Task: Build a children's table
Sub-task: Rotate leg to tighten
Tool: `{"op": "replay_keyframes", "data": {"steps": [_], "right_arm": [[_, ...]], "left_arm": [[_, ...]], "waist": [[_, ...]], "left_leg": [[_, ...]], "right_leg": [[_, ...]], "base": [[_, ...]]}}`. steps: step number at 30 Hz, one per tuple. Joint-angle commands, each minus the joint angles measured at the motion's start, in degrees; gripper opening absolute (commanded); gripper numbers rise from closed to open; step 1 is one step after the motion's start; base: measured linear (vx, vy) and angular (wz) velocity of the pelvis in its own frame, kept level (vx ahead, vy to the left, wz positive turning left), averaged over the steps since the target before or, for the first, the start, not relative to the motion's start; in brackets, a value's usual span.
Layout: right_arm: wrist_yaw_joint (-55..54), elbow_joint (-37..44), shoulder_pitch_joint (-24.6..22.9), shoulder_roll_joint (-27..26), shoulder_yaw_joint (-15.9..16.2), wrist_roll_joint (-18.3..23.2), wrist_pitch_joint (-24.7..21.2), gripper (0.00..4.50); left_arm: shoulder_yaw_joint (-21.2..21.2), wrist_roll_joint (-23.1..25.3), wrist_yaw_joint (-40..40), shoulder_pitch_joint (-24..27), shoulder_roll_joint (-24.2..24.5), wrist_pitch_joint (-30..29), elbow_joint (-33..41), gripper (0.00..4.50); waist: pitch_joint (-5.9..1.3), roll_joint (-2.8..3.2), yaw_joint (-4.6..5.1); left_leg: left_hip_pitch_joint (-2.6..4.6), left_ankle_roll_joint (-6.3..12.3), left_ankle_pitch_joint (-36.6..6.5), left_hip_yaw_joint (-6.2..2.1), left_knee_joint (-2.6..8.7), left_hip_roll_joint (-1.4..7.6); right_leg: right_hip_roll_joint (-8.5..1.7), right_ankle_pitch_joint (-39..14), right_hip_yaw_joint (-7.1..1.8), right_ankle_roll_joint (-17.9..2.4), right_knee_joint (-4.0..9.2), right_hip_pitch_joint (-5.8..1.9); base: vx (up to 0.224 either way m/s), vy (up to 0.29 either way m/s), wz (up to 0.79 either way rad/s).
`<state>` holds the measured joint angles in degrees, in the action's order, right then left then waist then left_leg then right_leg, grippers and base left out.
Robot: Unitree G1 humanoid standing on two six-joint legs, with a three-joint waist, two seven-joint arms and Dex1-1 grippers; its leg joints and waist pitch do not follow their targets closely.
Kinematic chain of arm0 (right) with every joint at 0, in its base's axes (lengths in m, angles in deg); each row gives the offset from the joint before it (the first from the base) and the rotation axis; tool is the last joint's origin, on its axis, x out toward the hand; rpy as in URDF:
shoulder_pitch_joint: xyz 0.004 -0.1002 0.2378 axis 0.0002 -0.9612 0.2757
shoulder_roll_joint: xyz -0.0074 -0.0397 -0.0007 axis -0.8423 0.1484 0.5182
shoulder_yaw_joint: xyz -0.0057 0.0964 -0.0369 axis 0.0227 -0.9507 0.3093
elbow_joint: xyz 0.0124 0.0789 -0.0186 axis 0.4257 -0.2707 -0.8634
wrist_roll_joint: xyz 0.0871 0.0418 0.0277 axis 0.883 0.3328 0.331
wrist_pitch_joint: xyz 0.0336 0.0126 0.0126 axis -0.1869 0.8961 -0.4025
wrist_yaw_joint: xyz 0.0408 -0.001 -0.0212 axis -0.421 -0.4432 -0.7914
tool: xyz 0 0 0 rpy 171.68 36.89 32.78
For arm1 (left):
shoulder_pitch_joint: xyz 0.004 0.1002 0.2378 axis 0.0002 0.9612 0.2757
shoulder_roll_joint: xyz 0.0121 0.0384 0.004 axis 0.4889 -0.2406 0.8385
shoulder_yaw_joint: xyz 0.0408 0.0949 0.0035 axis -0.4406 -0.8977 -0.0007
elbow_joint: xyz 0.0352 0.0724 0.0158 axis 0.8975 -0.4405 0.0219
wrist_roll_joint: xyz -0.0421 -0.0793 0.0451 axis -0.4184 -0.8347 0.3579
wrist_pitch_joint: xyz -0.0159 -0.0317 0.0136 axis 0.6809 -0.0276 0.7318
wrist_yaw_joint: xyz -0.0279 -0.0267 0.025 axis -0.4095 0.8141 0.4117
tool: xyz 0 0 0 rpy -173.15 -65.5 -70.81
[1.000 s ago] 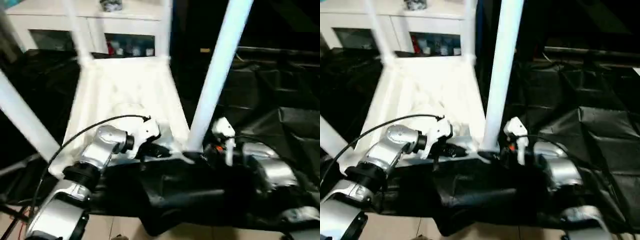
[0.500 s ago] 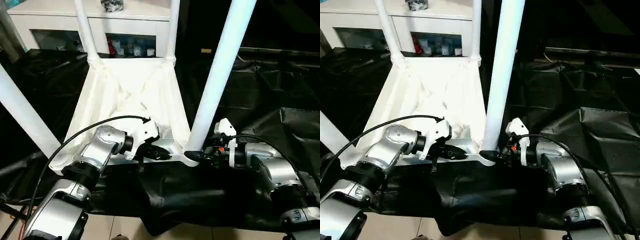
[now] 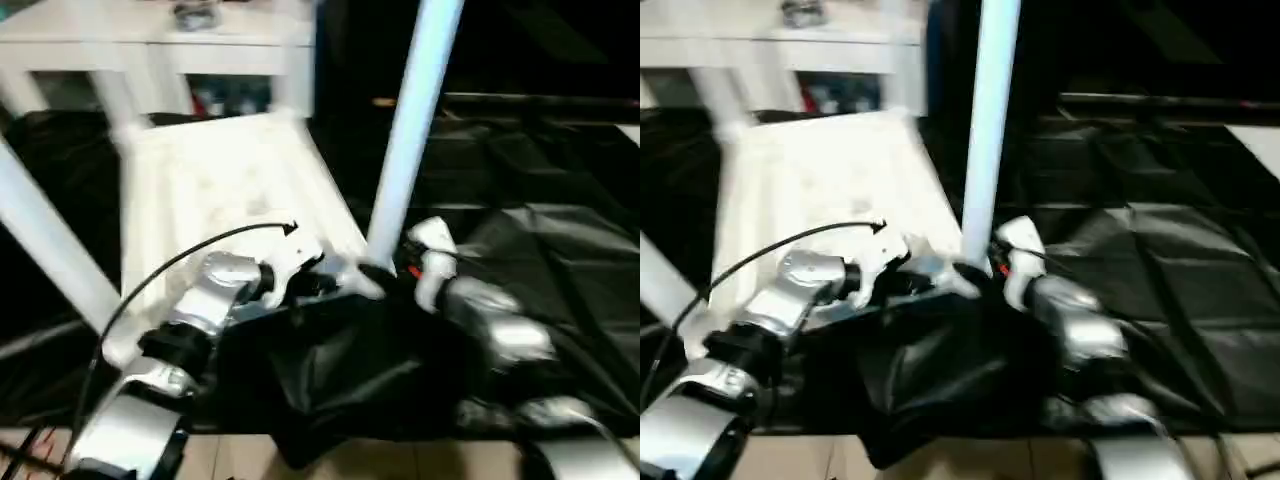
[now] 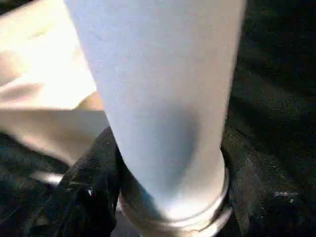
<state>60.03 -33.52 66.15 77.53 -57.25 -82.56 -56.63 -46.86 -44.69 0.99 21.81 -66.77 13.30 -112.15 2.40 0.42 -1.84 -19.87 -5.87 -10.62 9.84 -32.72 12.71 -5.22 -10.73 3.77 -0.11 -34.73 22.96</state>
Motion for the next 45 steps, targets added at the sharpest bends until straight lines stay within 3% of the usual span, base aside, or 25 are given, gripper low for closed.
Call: {"op": "replay_keyframes", "data": {"steps": [1, 3, 6, 8, 11, 15, 17, 23, 29, 37, 45], "right_arm": [[-0.83, -4.35, -0.41, -3.39, 3.61, -2.84, -1.44, 3.29], [1.88, -3.77, -0.35, -3.67, 3.07, -1.33, -2.02, 3.32], [4.69, -3.19, -0.35, -1.98, 3.98, -1.85, 0.14, 3.72], [7.18, -2.56, -0.59, -0.89, 4.28, -1.62, 1.17, 3.72], [14.21, 0.34, -2.04, 2.08, 3.55, 0.85, 3.00, 3.72], [20.62, 3.13, -3.75, 4.80, 4.05, 2.22, 2.67, 3.72], [26.14, 5.82, -5.38, 7.02, 5.12, 3.22, 1.13, 3.72], [42.87, 15.00, -9.83, 13.93, 9.93, 5.93, -5.82, 3.72], [44.20, 13.89, -9.35, 14.44, 11.18, 4.85, -5.94, 3.57], [44.72, 16.88, -10.12, 14.57, 11.57, 5.59, -8.87, 2.98], [43.05, 16.26, -10.31, 13.47, 10.78, 5.65, -9.27, 2.61]], "left_arm": [[-3.74, -1.28, 2.69, -0.10, -5.43, 0.63, 1.92, 0.00], [-4.11, -1.57, 4.46, 0.10, -5.13, 0.88, 2.44, 0.00], [-3.82, -1.79, 5.34, 0.19, -3.90, 1.24, 2.45, 0.00], [-3.60, -1.88, 5.87, 0.17, -3.12, 1.58, 2.30, 0.00], [-3.00, -2.11, 8.22, 0.04, -0.94, 2.36, 2.07, 0.00], [-2.57, -2.41, 10.54, -0.06, 0.61, 2.99, 1.95, 0.00], [-2.36, -2.55, 11.95, -0.20, 1.58, 3.36, 1.73, 0.00], [-2.46, -3.24, 17.00, -0.75, 4.23, 4.80, 1.13, 0.00], [-2.38, -3.20, 17.56, -1.28, 4.53, 5.21, 0.39, 0.00], [-2.70, -3.67, 17.94, -0.76, 4.34, 5.45, 0.69, 0.00], [-2.61, -3.47, 15.99, -0.60, 3.10, 5.00, 0.56, 0.00]], "waist": [[-2.90, -0.15, -0.36], [-3.01, -0.16, -0.45], [-3.30, 0.15, -0.74], [-3.44, 0.04, -0.91], [-3.53, -0.12, -1.22], [-3.37, -0.06, -1.77], [-3.29, 0.12, -2.38], [-3.37, 0.00, -3.79], [-3.43, -0.21, -3.92], [-3.61, -0.26, -4.05], [-3.55, -0.25, -4.20]], "left_leg": [[-0.35, 1.25, -15.05, 0.38, 3.86, -0.05], [-0.45, 1.85, -14.43, 0.41, 3.85, -0.06], [-0.37, 2.48, -11.97, 0.56, 3.62, 0.04], [-0.54, 3.53, -10.16, 0.61, 3.46, -0.01], [-0.55, 4.87, -9.44, 0.69, 3.28, -0.01], [-0.44, 4.95, -9.94, 0.71, 3.42, 0.16], [-0.06, 5.09, -11.05, 0.93, 3.31, 0.36], [-0.20, 5.43, -9.73, 0.88, 3.25, 0.42], [-0.35, 4.08, -9.76, 0.80, 3.30, 0.33], [-0.40, 4.84, -7.33, 0.84, 3.06, 0.26], [-0.30, 4.27, -8.19, 0.84, 3.12, 0.31]], "right_leg": [[-2.27, -17.16, -1.98, -11.41, 5.15, -2.48], [-2.17, -15.41, -1.97, -11.72, 4.97, -2.64], [-2.15, -10.02, -2.04, -13.29, 4.45, -2.72], [-2.08, -5.59, -1.96, -14.54, 3.98, -3.13], [-2.19, -3.67, -1.95, -15.38, 3.84, -3.34], [-2.23, -5.14, -1.93, -15.43, 3.91, -3.24], [-2.04, -5.85, -1.99, -15.23, 4.08, -3.13], [-2.10, -4.21, -1.92, -15.34, 3.77, -3.26], [-2.34, -6.80, -1.88, -14.54, 3.87, -3.27], [-2.21, -3.19, -1.84, -15.10, 3.46, -3.36], [-2.26, -5.36, -1.86, -14.59, 3.65, -3.27]], "base": [[0.000, 0.000, 0.00], [0.000, 0.000, 0.00], [0.000, 0.000, 0.00], [0.000, 0.000, 0.00], [0.000, 0.000, 0.00], [0.000, 0.000, 0.00], [0.000, 0.000, 0.00], [0.000, 0.000, 0.00], [0.000, 0.000, 0.00], [0.000, 0.000, 0.00], [0.000, 0.000, 0.00]]}}
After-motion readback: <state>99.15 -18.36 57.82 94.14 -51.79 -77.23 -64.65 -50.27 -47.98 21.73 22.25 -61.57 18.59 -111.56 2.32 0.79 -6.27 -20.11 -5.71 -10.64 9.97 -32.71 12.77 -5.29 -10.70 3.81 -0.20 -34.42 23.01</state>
